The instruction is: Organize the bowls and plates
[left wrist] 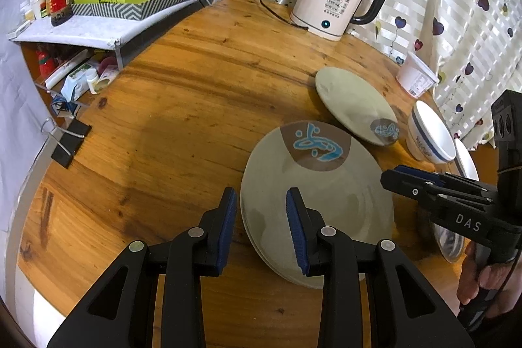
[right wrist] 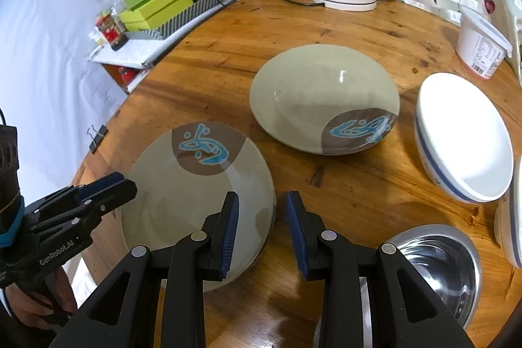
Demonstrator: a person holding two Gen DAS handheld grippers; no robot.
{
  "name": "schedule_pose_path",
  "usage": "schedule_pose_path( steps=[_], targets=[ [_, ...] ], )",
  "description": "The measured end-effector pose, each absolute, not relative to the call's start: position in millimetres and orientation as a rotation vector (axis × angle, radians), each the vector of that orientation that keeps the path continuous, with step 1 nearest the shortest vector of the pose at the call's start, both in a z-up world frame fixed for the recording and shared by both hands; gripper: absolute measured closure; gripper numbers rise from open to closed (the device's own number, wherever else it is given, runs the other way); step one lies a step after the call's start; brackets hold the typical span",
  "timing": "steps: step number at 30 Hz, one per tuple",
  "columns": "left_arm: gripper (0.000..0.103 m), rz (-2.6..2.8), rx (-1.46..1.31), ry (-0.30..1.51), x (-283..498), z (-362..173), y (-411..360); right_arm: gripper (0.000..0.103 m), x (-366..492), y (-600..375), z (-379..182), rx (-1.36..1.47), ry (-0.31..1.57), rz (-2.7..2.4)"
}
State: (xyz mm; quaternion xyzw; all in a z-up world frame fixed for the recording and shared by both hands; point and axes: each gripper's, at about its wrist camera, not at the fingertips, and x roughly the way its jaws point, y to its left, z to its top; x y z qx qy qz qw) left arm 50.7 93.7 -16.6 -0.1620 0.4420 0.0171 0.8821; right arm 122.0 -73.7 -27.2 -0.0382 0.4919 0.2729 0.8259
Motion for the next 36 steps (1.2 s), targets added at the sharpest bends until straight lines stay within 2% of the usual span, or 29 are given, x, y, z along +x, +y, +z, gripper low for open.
schedule_pose_path(
  steps=[3, 5, 6, 7, 8, 36],
  targets=[
    [0.07, 0.017, -0.341, 0.905, 52, -11, 94, 0.072, 124, -79, -21, -0.069, 1.035, 0.578],
    [0.069, 0.002, -0.341, 0.895, 53, -7, 93, 0.066, 124, -82, -16, -0.065, 1.025, 0.578],
    [0.066, -0.004, -0.34, 0.89, 55, -5, 92, 0.062, 125, -83, -14, -0.062, 1.019, 0.577],
    [0.057, -0.012, -0.341, 0.883, 55, -3, 91, 0.061, 124, -84, -11, -0.06, 1.014, 0.577],
    [0.052, -0.022, -0.346, 0.874, 56, -1, 91, 0.059, 124, -85, -9, -0.059, 1.009, 0.578],
    [0.052, -0.076, -0.341, 0.901, 107, 9, 81, 0.057, 155, -110, 0, 0.009, 1.013, 0.52]
  ],
)
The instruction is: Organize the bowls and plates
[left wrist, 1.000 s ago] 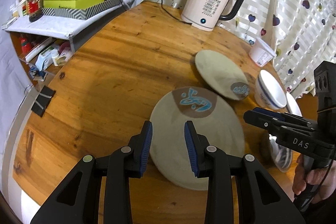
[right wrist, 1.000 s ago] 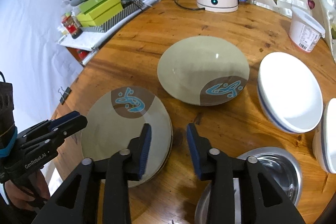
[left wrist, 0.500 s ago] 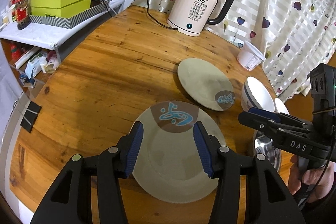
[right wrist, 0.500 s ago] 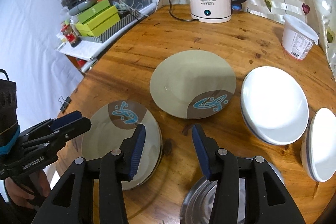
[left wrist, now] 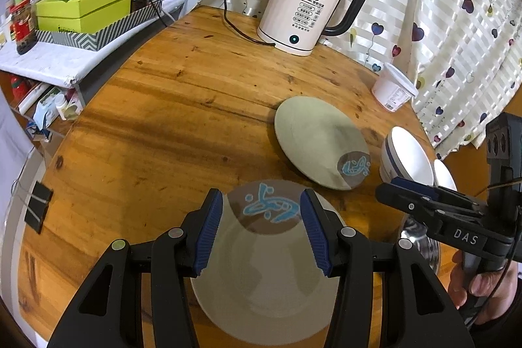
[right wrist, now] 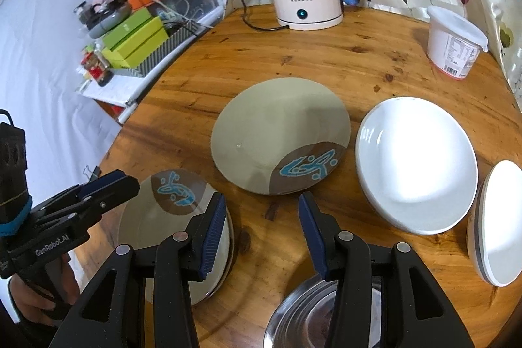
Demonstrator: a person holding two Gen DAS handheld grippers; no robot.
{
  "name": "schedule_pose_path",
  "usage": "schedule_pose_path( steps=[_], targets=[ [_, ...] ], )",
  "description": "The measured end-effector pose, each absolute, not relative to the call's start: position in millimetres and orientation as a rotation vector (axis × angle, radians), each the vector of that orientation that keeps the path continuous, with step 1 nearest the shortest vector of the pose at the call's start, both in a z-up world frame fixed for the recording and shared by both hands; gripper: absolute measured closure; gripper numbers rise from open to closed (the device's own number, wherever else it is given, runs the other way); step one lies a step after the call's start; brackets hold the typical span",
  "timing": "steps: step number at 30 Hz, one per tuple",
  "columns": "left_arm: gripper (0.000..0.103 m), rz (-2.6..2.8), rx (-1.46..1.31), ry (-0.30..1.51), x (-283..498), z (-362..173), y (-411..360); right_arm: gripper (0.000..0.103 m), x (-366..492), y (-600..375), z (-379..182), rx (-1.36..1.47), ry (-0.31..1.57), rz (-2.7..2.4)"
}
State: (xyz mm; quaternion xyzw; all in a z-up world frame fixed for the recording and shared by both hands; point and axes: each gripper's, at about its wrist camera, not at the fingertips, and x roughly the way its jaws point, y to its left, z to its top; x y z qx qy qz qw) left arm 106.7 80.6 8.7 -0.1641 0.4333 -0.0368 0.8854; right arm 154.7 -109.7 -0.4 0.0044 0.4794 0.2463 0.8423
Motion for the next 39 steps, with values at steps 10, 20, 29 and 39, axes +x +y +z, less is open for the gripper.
schedule_pose_path(
  steps=[10, 20, 29, 39],
  targets=[
    [0.052, -0.106, -0.346, 0.911, 134, 10, 72, 0.057, 182, -108, 20, -0.036, 0.958, 0.535],
    [0.052, -0.114, -0.391, 0.942, 157, 1, 68, 0.057, 231, -111, 14, -0.078, 0.998, 0.55],
    [0.052, -0.107, -0.442, 0.978, 176, -11, 63, 0.057, 273, -116, -2, -0.108, 1.062, 0.553],
    [0.052, -0.094, -0.446, 1.018, 191, -24, 57, 0.062, 301, -115, -19, -0.147, 1.129, 0.552]
  ],
)
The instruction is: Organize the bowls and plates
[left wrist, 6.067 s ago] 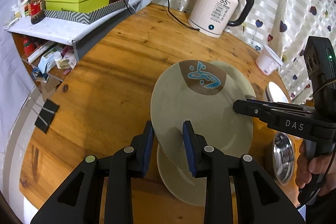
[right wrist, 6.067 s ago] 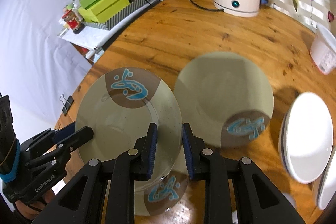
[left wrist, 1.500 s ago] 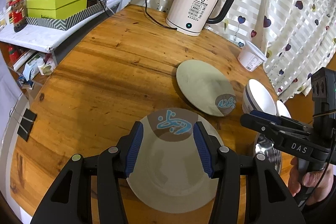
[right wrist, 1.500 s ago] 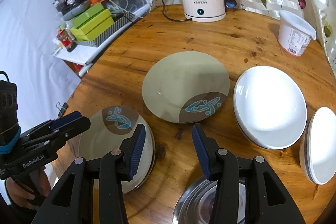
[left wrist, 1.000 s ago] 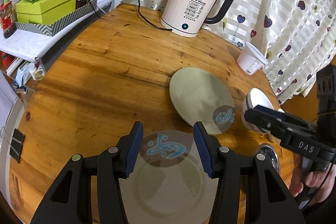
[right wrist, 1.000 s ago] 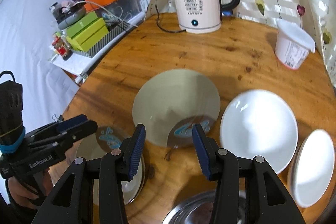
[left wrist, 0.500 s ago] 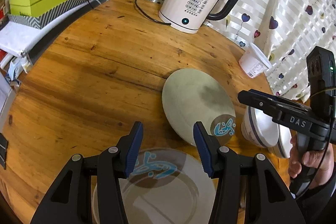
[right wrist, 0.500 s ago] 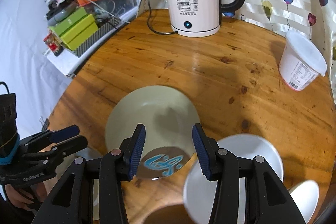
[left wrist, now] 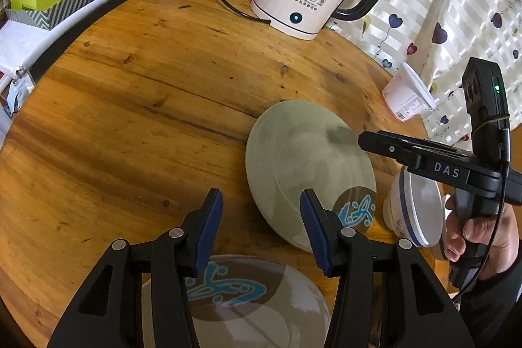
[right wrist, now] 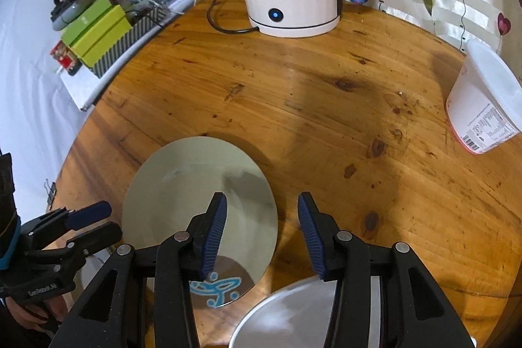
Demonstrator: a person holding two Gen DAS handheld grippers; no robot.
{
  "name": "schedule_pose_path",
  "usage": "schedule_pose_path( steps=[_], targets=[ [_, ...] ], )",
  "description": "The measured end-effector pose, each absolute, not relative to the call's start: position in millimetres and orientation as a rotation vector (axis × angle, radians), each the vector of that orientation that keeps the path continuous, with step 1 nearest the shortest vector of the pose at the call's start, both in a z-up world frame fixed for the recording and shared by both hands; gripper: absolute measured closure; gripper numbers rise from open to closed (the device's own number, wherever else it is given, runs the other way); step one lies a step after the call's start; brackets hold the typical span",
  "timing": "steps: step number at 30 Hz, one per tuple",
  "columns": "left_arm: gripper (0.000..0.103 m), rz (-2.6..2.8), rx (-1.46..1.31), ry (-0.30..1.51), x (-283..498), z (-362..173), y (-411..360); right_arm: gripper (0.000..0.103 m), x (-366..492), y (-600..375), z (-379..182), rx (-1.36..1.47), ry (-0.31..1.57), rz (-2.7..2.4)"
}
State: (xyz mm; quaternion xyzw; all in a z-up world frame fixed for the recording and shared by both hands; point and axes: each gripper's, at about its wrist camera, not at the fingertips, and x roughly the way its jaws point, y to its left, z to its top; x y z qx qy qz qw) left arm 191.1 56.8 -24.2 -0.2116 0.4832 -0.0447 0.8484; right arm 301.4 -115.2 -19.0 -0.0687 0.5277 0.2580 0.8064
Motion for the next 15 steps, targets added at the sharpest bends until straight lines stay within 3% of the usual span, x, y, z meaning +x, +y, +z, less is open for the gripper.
schedule_pose_path(
  steps=[15],
  targets=[
    [0.064, -0.117, -0.454, 1.055, 199, -36, 50, 0.074, 311, -109, -35, -0.188, 1.201, 0.57]
  ],
)
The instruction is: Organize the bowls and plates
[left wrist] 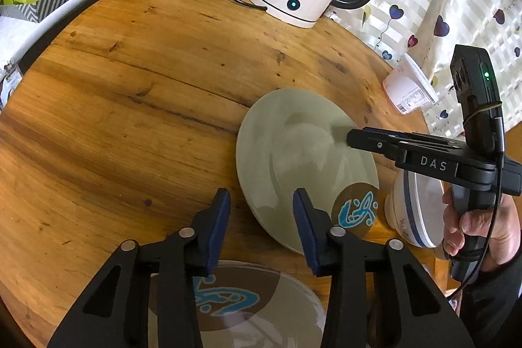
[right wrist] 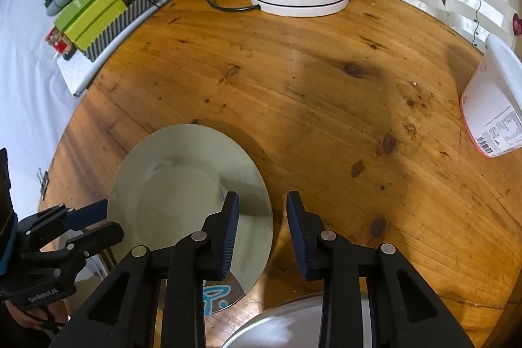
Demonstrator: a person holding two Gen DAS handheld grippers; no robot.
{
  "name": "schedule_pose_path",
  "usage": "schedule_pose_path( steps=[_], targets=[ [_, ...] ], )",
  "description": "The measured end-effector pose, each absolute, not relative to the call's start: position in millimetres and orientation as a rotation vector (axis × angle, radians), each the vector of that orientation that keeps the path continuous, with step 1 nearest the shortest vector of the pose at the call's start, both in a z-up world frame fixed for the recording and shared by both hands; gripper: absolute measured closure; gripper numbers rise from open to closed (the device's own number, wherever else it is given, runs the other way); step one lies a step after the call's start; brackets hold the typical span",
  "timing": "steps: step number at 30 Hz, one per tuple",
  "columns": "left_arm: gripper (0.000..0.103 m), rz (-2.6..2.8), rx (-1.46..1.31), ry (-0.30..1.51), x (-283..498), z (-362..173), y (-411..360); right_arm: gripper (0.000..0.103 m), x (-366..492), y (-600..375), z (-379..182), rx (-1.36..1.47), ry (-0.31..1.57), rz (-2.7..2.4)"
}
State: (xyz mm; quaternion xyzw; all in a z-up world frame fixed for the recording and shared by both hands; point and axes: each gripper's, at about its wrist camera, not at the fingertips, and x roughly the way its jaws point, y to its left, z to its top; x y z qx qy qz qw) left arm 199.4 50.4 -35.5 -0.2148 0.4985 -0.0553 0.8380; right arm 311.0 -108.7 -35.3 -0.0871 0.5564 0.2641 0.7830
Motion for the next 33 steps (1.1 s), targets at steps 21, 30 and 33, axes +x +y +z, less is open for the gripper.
schedule_pose_path(
  steps=[21, 30, 33],
  targets=[
    [0.066, -0.13, -0.449, 1.039, 201, -31, 47, 0.08, 312, -104, -35, -0.176, 1.201, 0.592],
    [0.066, -0.116, -0.457, 1.021, 195, -26, 53, 0.08, 306, -101, -27, -0.178, 1.184, 0.606],
    [0.066, -0.114, -0.458, 1.014, 194, -23, 54, 0.08, 305, -99, -24, -0.178, 1.181, 0.607]
  ],
)
